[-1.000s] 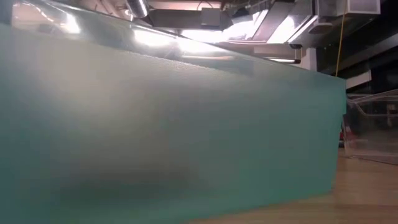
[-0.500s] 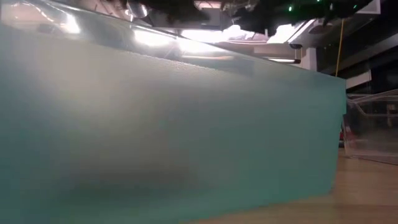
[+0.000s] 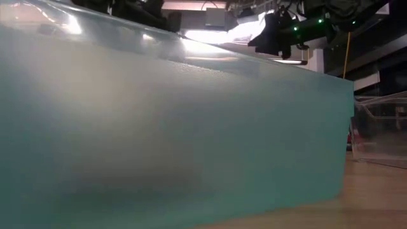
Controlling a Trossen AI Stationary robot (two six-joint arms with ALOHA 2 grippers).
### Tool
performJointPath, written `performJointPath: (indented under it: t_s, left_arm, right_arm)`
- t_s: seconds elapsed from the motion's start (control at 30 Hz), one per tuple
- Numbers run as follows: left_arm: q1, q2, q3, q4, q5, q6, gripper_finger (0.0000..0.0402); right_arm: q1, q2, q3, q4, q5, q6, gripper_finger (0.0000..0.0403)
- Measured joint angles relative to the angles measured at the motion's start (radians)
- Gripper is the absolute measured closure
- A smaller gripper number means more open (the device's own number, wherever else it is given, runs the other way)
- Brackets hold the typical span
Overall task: Pick & Place Food Item
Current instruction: Put the green food coloring bottle into the transparent bin
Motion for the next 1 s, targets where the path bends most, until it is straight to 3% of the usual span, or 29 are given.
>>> performJointPath:
  t_s: [0.1,0.23,0.4,0.57,0.73,1.0]
  left_arm:
    - [0.018,-0.031,0.000,-0.036,-0.103,-0.058,0.0384]
    - [0.046,-0.063,0.002,-0.208,-0.190,-0.184,0.0364]
    - [0.096,-0.083,0.002,-0.451,-0.098,-0.322,0.0331]
    - [0.105,-0.083,0.002,-0.502,-0.010,-0.324,0.0298]
    - [0.105,-0.083,0.002,-0.458,0.065,-0.220,0.0272]
    - [0.122,-0.092,0.002,-0.458,0.086,-0.228,0.0261]
  right_arm:
    - [-0.022,-0.009,0.009,-0.030,0.047,0.053,0.0191]
    - [-0.033,0.030,0.178,-0.408,0.187,0.015,0.0191]
    - [-0.029,0.173,0.480,-0.847,0.292,-0.117,0.0191]
    - [-0.033,0.302,0.740,-1.170,0.297,-0.028,0.0191]
    - [-0.034,0.348,0.870,-1.281,0.311,0.018,0.0191]
    - [-0.036,0.359,0.877,-1.270,0.405,-0.173,0.0191]
